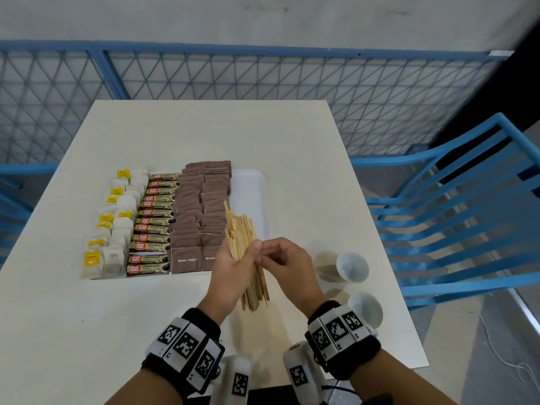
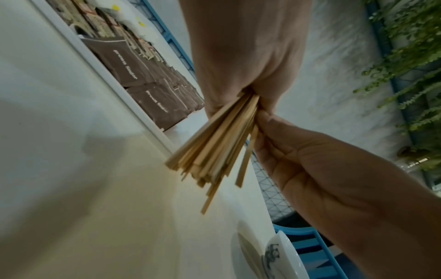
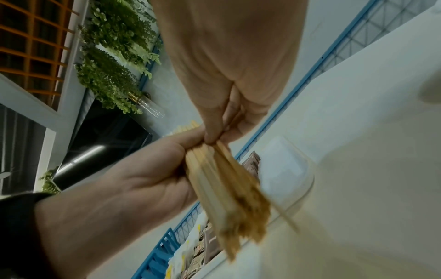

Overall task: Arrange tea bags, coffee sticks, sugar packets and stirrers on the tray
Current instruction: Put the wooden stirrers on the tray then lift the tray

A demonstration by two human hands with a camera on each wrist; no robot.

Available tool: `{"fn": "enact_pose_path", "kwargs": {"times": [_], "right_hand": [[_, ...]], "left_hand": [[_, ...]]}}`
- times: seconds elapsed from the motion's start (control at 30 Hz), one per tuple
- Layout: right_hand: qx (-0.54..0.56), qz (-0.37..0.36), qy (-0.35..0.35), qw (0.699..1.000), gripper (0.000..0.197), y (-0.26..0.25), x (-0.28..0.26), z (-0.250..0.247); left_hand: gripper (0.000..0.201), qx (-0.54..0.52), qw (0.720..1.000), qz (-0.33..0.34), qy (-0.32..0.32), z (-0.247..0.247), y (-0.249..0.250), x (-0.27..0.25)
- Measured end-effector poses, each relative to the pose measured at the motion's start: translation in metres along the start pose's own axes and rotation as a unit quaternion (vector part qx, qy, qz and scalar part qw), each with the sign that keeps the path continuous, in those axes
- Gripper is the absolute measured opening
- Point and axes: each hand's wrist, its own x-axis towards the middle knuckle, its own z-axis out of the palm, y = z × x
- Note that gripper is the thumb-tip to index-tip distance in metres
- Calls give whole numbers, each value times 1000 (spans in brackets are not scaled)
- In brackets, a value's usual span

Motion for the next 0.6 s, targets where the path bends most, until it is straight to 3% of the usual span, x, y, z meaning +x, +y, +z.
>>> {"fn": "enact_pose_path", "kwargs": {"times": [0.1,0.17,0.23,0.3,0.37,0.4,0.47,0.6], "right_hand": [[-18,-6,1,1000,38,3,-2,1],[-2,67,-77,995,64,4,-3,-3],[48,164,-174,970,80,3,-3,-4],[195,229,-202,932,82,3,-1,-1],[334,239,-216,886,64,0,3,-2],[357,228,-229,876,51,-6,5,-4],[351,208,-247,879,40,-15,7,-7],[233,187,-304,904,62,-18,6,-5]], "left_hand": [[15,-14,999,17,35,0,10,4],[9,-22,998,26,52,0,18,7],[10,-16,997,45,59,1,23,8],[11,-1,996,72,59,2,27,6],[20,10,993,100,63,6,29,1],[23,18,991,114,63,7,30,-1],[22,32,988,140,52,12,32,-6],[19,65,985,159,33,17,33,-7]]}}
